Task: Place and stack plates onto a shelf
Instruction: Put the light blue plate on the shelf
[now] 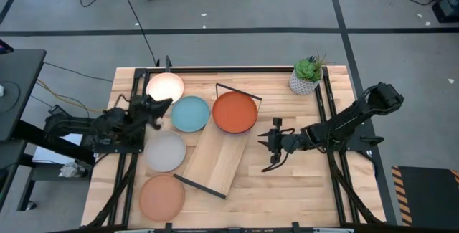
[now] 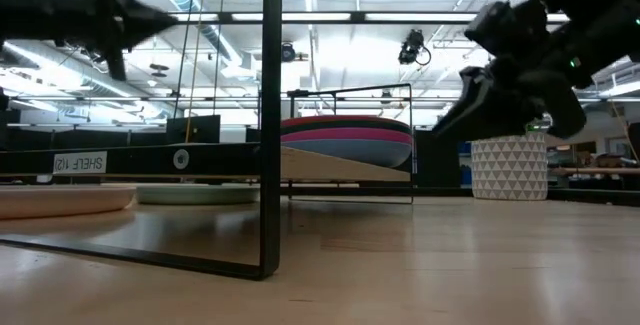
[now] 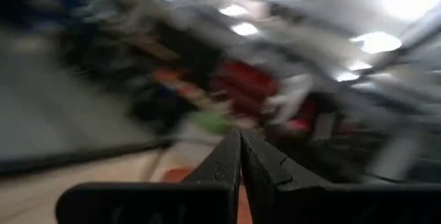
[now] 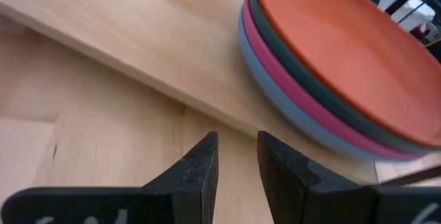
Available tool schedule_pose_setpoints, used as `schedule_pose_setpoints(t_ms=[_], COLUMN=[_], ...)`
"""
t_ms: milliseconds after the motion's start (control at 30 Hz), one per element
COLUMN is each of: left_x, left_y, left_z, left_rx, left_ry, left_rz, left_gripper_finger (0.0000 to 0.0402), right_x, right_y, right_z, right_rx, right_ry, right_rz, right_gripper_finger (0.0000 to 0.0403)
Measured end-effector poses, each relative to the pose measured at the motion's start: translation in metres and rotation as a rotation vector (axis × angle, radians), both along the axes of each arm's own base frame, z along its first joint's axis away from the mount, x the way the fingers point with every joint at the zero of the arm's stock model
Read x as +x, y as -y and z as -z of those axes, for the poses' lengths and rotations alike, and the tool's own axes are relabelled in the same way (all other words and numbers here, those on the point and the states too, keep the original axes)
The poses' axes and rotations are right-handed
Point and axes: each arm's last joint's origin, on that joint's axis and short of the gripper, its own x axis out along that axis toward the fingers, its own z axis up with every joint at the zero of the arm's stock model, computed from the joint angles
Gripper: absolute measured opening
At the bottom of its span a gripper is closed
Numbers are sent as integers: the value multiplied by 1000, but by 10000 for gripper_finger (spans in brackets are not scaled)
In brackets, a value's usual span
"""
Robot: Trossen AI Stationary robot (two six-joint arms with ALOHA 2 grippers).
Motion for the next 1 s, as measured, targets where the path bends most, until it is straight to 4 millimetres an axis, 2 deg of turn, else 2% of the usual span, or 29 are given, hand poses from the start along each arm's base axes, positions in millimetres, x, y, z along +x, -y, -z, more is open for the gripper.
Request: schedule_pose_setpoints(t_ms=[133, 267, 367, 467, 633, 733, 900, 1000], left_x=[8, 16, 22, 29, 37, 46, 61, 72], left_y=[-7, -14, -18, -19, -17, -16, -16, -13], left_z=[7, 14, 27, 35, 44, 36, 16, 11], left_rx=[-198, -308, -438, -565, -661, -637, -379, -219], left_ry=[-223, -414, -518, -571, -696, -741, -949, -1045], left_rz=[-54, -76, -49, 53, 266, 297, 331, 375], left_gripper_finger=[12, 11, 11, 10, 10, 10, 10, 9], right_x=[-7, -10, -13, -17, -24, -24, -23, -23], right_y=[2, 4, 4, 5, 6, 6, 5, 5], right_z=[7, 11, 13, 17, 23, 22, 20, 20], right_rx=[4, 12, 27, 50, 38, 32, 41, 55], right_ry=[7, 19, 15, 21, 17, 39, 65, 64], right_rz=[6, 9, 17, 25, 12, 3, -23, -34], right_gripper_finger=[107, 107, 107, 107, 107, 107, 107, 107])
